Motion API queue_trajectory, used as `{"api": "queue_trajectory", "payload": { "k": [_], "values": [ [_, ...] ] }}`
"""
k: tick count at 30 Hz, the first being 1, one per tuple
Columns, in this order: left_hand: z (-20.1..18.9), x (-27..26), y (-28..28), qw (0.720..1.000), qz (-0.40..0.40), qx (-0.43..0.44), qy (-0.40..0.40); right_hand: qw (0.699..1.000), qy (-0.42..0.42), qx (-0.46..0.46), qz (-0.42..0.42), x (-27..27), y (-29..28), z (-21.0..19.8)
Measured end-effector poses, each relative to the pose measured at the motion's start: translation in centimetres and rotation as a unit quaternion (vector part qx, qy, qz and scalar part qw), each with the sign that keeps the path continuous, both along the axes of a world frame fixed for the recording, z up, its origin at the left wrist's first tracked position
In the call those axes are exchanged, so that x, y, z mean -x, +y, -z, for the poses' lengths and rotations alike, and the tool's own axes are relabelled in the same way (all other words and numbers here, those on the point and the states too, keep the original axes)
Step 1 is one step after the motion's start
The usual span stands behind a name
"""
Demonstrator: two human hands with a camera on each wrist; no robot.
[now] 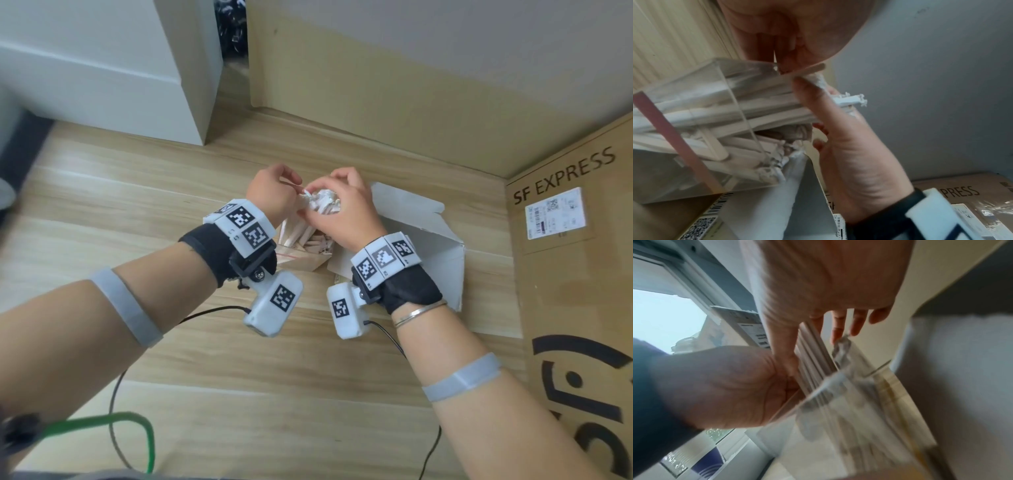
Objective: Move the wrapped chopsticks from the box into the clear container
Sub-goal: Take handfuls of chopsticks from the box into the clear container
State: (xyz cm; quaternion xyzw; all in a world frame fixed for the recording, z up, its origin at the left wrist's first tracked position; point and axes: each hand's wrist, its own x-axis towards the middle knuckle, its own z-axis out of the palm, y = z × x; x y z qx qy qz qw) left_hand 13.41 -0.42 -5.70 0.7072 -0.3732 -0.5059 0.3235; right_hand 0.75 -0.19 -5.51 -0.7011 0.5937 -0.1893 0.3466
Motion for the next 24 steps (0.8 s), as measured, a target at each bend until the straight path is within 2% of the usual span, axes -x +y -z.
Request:
{"api": "queue_trajectory", "payload": {
  "k": [3, 6, 10, 12, 20, 24],
  "values": [
    [0.0, 0.0, 0.1, 1.000, 0.003, 0.006, -0.014, 0.999, -0.020, 0.043, -0.014, 0.1, -0.1, -0.6],
    [0.0, 0.0, 0.1, 1.000, 0.001, 0.006, -0.016, 0.998, 0.004, 0.062, -0.031, -0.5, -0.1, -0.7],
    [0.0, 0.0, 0.0, 1.000, 0.009, 0.001, -0.006, 0.990, 0.107, -0.010, -0.091, -1.2, -0.4, -0.3],
    [0.1, 0.1, 0.0, 1.000, 0.002, 0.005, -0.016, 0.986, 0.124, -0.029, -0.107, -1.3, -0.6, -0.6],
    [0.4, 0.3, 0.0, 1.000, 0.002, 0.012, -0.020, 0.999, 0.027, -0.010, -0.017, 0.1, -0.9, -2.1],
    [0.4, 0.7, 0.0, 1.000, -0.009, -0.003, -0.006, 0.995, 0.081, -0.041, -0.043, -0.3, -0.4, -0.9]
  ]
}}
